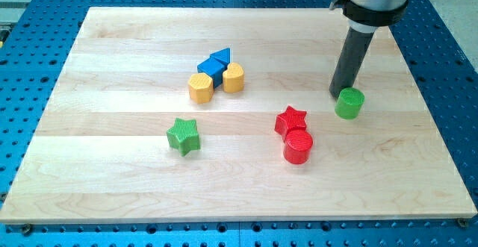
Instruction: Push the green circle slightly to the down
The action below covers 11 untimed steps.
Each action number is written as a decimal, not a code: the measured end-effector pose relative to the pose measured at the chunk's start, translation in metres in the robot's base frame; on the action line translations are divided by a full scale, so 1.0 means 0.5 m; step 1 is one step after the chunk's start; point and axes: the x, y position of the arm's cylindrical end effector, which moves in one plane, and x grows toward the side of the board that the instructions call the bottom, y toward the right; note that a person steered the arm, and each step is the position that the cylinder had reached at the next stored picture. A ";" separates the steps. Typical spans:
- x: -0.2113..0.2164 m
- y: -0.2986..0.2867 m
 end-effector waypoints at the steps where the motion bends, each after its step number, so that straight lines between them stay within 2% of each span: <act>1: -0.051 -0.065; 2: 0.008 0.059; 3: 0.080 0.082; 4: 0.023 0.085; 5: -0.004 -0.047; 6: 0.041 0.027; 7: 0.132 0.116; 8: 0.029 0.108; 9: -0.020 0.040; 10: 0.022 -0.108; 11: 0.013 -0.196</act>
